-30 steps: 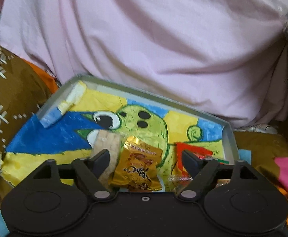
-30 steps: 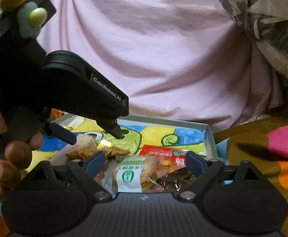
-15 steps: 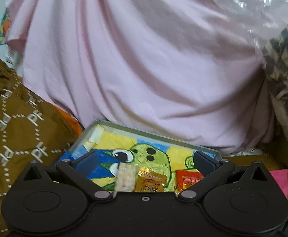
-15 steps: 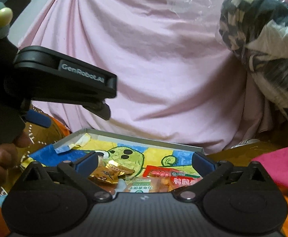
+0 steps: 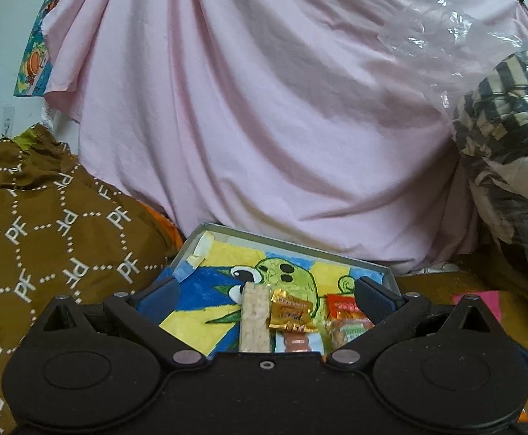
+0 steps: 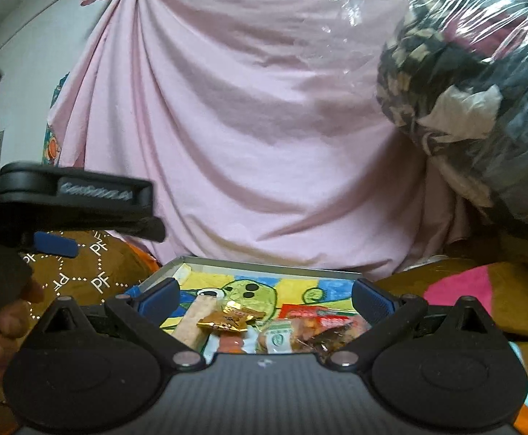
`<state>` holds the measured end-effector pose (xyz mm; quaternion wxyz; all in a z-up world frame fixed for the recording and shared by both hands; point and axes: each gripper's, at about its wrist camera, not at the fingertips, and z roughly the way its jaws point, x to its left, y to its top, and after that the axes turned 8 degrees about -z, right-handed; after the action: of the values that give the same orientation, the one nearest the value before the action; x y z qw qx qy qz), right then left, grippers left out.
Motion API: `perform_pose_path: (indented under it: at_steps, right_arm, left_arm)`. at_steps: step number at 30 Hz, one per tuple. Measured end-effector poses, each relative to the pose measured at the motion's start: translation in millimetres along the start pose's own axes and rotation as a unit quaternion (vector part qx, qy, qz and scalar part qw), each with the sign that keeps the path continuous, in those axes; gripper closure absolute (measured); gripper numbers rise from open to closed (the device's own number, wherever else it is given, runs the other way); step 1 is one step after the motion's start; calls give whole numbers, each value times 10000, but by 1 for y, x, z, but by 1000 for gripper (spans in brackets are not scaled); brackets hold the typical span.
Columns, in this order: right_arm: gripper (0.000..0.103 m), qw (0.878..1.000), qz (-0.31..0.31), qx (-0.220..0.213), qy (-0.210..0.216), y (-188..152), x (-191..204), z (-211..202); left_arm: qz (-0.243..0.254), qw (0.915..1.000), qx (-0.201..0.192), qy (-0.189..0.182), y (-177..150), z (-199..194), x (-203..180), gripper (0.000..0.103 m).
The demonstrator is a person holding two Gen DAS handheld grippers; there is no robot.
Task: Organize snacks
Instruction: 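Lower both packs into the tray and open both grippers, then move both grippers back from the tray to the blue stick pack and yellow candy bar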
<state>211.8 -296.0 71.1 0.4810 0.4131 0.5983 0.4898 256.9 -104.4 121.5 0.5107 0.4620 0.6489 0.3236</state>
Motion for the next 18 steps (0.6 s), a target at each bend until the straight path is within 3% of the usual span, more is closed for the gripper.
perform_pose_path:
  at_steps: [14, 18]
  right_arm:
    - [0, 9992, 265, 305, 61, -12, -7, -71]
    - [0, 9977, 276, 593, 184, -18, -1, -85]
  left_arm:
    - [272, 9989, 371, -38, -36, -60, 30, 1]
    - [448, 9974, 569, -16, -52, -71, 40, 1]
